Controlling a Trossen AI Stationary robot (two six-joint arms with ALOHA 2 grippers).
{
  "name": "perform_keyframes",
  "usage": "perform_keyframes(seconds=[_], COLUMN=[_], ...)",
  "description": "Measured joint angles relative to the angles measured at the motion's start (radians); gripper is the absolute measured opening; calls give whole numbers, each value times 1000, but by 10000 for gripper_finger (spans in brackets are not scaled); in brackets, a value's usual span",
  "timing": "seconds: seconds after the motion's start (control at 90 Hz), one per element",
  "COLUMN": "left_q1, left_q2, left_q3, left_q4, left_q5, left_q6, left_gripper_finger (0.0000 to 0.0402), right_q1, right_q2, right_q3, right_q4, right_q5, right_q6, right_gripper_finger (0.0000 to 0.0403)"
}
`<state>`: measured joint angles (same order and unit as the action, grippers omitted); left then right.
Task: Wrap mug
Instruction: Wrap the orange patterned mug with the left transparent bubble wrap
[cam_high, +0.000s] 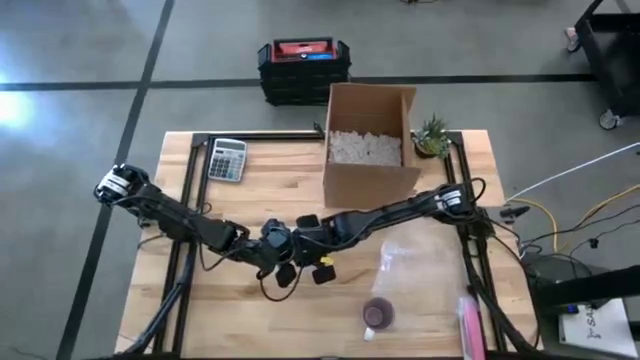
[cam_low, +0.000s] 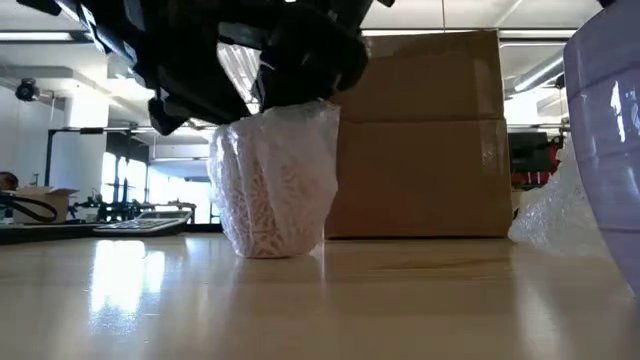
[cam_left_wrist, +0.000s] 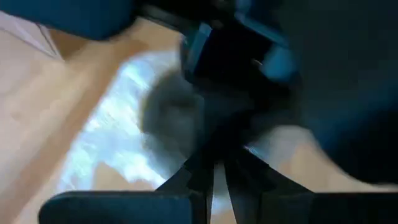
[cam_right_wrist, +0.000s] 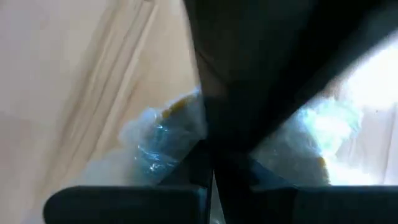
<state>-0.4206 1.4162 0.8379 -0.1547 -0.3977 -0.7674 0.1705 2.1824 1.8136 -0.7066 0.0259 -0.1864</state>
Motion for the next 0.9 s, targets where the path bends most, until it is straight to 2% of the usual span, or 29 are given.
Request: perform_keyframes(seconds=[0.2,0.322,0.511,0.756,0.9], left_q1=[-29,-51,-51,-51,-50], left_q2=[-7,1,6,6,6], left_q3=[9,-5,-4,-3,-3], left_q4=[-157,-207,-177,-166,-157], left_q5=[-5,-67,-104,-118,-118], left_q6=[-106,-124,-106,-88,-80], left_gripper_finger=[22,22,22,22,22], right_q1=[-1,-1,-1,-10,-27], right_q2=[-8,-14,-40,-151,-124], right_q3=[-1,-3,-6,-6,-10], right_q4=[-9,-22,-28,-56,2], right_q5=[0,1,0,0,3], right_q6=[1,0,0,-10,-4], right_gripper_finger=[0,0,0,0,0])
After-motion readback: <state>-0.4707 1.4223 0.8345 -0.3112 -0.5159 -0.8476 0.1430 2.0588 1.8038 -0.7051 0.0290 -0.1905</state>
